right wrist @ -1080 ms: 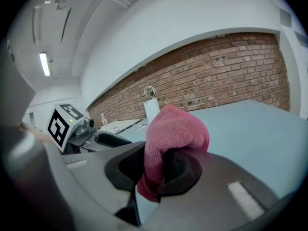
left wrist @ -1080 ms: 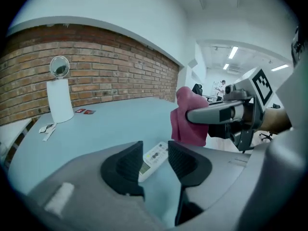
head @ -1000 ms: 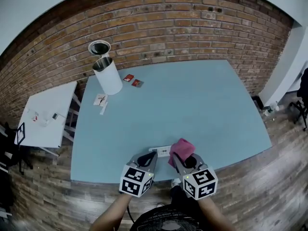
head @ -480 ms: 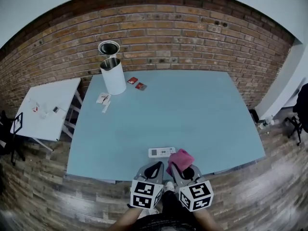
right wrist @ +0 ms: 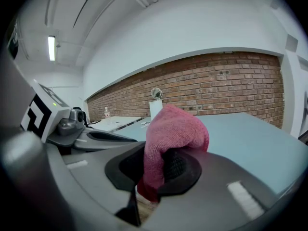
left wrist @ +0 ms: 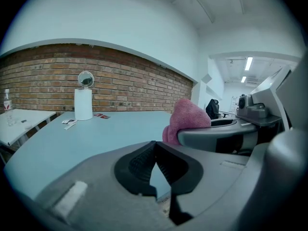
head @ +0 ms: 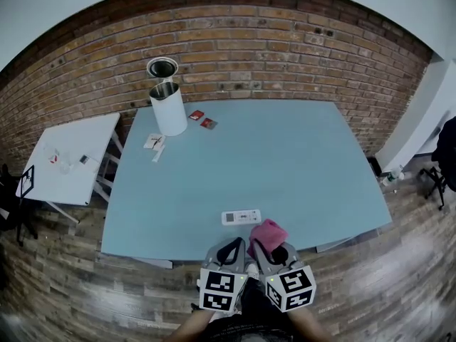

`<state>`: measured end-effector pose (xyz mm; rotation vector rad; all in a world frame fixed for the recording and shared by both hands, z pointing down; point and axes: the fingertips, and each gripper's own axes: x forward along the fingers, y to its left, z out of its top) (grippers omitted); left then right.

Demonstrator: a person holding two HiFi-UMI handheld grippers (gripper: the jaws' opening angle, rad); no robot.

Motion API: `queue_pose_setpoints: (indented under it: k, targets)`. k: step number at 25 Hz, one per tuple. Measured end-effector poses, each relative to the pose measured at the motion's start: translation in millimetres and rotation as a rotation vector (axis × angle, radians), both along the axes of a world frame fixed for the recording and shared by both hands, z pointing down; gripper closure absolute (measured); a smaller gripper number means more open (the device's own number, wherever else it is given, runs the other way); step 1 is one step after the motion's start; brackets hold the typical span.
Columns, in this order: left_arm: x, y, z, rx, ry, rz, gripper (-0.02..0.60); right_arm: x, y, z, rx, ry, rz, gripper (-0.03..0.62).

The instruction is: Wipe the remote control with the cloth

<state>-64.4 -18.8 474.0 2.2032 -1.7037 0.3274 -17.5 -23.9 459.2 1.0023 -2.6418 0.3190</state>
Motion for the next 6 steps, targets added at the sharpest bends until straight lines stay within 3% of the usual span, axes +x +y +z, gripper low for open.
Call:
queue_pose_setpoints:
  k: [6]
  targets:
    - [6.4, 1.4, -3.0, 0.013, -0.010, 0.003, 0.591, 8.1, 1.3, -1.9, 0.007, 0.009, 0.013, 0.533]
